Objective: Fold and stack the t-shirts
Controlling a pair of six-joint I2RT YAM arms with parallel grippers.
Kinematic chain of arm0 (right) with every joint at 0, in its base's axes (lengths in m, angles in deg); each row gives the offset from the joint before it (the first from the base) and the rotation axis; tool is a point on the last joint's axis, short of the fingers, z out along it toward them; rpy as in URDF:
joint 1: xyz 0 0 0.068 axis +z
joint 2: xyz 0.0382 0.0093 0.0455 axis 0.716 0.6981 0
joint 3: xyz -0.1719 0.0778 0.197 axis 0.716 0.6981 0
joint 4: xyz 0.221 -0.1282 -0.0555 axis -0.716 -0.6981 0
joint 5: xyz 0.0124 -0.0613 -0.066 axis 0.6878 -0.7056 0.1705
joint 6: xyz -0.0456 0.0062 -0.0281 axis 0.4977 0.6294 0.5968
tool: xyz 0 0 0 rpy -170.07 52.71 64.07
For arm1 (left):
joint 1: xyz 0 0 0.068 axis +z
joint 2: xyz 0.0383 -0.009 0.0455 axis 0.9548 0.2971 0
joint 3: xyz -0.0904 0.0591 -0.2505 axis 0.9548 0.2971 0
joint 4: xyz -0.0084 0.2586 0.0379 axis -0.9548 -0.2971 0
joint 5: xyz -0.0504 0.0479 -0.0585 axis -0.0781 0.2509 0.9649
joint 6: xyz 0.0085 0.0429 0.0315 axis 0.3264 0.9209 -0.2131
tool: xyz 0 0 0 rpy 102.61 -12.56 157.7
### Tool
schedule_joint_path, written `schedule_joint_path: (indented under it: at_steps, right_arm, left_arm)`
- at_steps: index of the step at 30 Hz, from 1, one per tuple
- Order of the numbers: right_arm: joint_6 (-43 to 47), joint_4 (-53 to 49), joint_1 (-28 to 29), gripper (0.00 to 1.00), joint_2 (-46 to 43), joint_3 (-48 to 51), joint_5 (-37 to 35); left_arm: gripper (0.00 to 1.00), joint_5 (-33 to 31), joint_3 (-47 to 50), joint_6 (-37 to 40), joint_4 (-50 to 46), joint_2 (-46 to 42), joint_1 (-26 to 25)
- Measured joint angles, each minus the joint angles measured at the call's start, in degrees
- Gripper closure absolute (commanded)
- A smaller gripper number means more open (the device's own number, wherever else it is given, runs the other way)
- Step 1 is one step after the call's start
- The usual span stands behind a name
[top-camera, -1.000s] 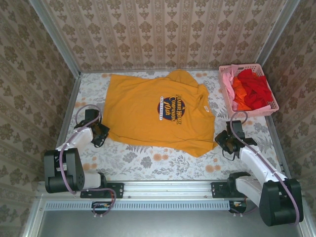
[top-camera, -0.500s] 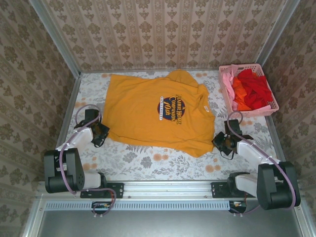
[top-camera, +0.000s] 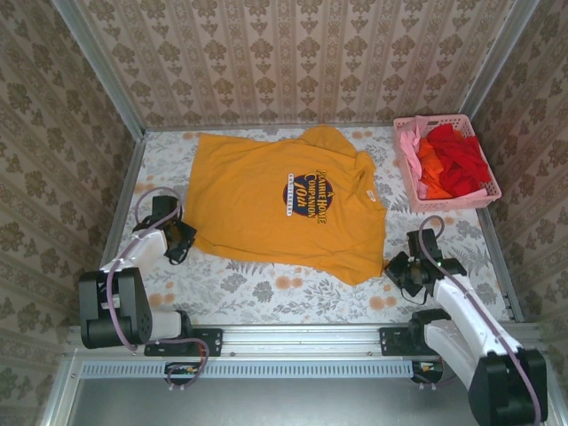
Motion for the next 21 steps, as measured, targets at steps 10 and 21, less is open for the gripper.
schedule_joint_path:
  at_steps: [10, 21]
  right_arm:
    - [9.09, 4.55, 19.37, 0.92, 10.03, -6.08, -1.62]
    - [13.79, 14.64, 26.88, 0.97, 31.8, -12.22, -3.02]
  left_arm:
    - [1.0, 0.0, 0.0, 0.0, -0.02, 0.0, -0.11]
    - [1.0, 0.0, -1.36, 0.0, -0.09, 0.66, -1.36]
